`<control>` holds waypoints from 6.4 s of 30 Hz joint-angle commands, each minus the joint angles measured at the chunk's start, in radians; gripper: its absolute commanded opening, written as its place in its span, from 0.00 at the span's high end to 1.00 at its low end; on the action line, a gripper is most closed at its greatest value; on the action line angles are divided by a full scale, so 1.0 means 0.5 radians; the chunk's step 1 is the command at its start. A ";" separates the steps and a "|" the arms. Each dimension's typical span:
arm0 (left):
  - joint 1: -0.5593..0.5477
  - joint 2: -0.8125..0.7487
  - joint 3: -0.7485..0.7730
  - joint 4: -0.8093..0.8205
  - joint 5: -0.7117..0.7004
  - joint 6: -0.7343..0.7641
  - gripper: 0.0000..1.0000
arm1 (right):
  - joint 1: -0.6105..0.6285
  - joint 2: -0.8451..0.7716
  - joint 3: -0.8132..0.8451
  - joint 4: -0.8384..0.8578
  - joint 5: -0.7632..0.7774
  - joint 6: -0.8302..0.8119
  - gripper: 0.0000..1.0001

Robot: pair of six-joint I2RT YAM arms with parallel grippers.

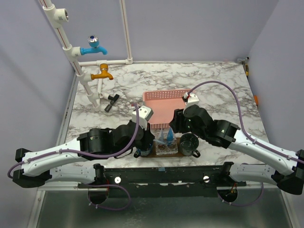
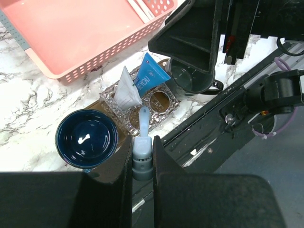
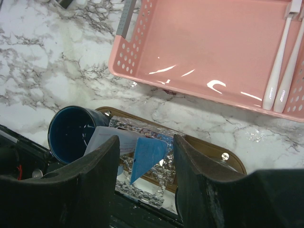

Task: Prepare toiletry sets of a toothbrush and toothpaste on the tray

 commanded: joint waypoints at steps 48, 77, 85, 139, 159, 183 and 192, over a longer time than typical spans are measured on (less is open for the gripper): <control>-0.038 0.301 -0.066 0.122 -0.226 -0.129 1.00 | 0.007 0.032 -0.091 0.053 0.005 0.053 0.47; -0.168 0.496 -0.118 0.190 -0.432 -0.231 1.00 | 0.007 -0.064 -0.172 0.023 0.032 0.098 0.47; -0.199 0.510 -0.157 0.174 -0.482 -0.290 1.00 | 0.006 -0.058 -0.175 0.022 0.025 0.105 0.47; -0.298 0.386 -0.222 -0.019 -0.523 -0.477 0.72 | 0.007 0.022 -0.028 -0.015 0.112 0.059 0.46; -0.283 0.192 -0.055 -0.028 -0.499 -0.132 0.66 | -0.152 0.349 0.419 -0.200 0.278 -0.120 0.46; 0.654 -0.290 -0.099 0.018 0.177 0.459 0.35 | -0.869 1.015 0.485 -0.124 -0.225 -0.323 0.47; 1.118 -0.299 -0.219 0.071 0.411 0.560 0.24 | -0.911 1.373 0.680 -0.182 -0.137 -0.349 0.43</control>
